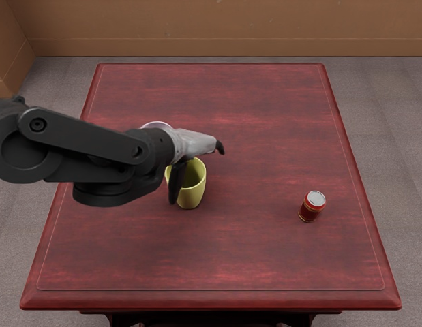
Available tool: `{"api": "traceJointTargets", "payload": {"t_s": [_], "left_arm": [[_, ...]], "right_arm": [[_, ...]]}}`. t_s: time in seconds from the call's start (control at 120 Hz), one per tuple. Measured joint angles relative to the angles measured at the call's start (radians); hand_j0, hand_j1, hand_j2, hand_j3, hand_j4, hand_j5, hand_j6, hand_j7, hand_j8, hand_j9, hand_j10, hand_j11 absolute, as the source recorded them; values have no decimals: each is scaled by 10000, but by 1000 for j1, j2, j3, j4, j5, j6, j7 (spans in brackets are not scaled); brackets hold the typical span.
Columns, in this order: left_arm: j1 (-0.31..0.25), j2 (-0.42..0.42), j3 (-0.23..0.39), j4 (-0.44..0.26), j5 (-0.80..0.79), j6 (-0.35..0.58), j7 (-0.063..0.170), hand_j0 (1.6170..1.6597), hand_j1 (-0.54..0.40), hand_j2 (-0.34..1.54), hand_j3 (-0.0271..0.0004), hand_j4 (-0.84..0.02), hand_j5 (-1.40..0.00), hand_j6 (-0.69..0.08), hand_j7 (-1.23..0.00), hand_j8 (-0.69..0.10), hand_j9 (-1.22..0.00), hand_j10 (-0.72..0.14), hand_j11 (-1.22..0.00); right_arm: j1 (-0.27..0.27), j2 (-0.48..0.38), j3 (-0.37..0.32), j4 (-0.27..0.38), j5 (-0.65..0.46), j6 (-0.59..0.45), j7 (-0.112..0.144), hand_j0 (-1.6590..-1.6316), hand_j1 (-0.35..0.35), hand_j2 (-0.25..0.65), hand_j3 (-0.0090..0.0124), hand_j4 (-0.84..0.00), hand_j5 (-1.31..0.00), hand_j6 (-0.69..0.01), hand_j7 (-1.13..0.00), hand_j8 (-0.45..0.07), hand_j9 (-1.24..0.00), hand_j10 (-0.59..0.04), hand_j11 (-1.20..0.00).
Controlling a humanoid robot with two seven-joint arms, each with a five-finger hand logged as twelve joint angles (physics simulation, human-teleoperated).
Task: Pick up cup and place in cup with left hand
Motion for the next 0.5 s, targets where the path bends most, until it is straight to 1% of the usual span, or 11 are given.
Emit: {"api": "traceJointTargets", "payload": {"t_s": [0.033, 0.1, 0.217, 0.267, 0.5], "left_arm": [[4, -1, 0, 0, 6, 15, 1, 16581, 1407, 353, 0, -1747, -2262, -1751, -2262, -1750, -2261, -1745, -2261], [6, -9, 5, 1, 23, 41, 12, 16581, 1291, 373, 0, -1844, -2388, -1848, -2388, -1846, -2387, -1842, -2387], [23, -11, 9, 1, 39, 61, 23, 16581, 880, 442, 0, -2186, -2834, -2190, -2834, -2189, -2833, -2185, -2833], [34, -11, 10, 1, 43, 65, 26, 16581, 701, 472, 0, -2335, -3027, -2339, -3027, -2338, -3026, -2334, -3026], [45, -23, 11, 1, 50, 68, 29, 16581, 82, 576, 0, -2851, -3699, -2855, -3698, -2854, -3698, -2850, -3698]], "right_arm": [[0, 0, 0, 0, 0, 0, 0, -16581, -3491, 0, 0, -4, -1, -7, 0, -5, -1, -4, 0], [0, 0, 0, 0, 0, 0, 0, -16581, -3491, 0, 0, -4, -1, -7, 0, -5, -1, -4, 0], [0, 0, 0, 0, 0, 0, 0, -16581, -3491, 0, 0, -4, -1, -7, 0, -5, -1, -4, 0], [0, 0, 0, 0, 0, 0, 0, -16581, -3491, 0, 0, -4, -1, -7, 0, -5, -1, -4, 0], [0, 0, 0, 0, 0, 0, 0, -16581, -3491, 0, 0, -4, -1, -7, 0, -5, -1, -4, 0]]}}
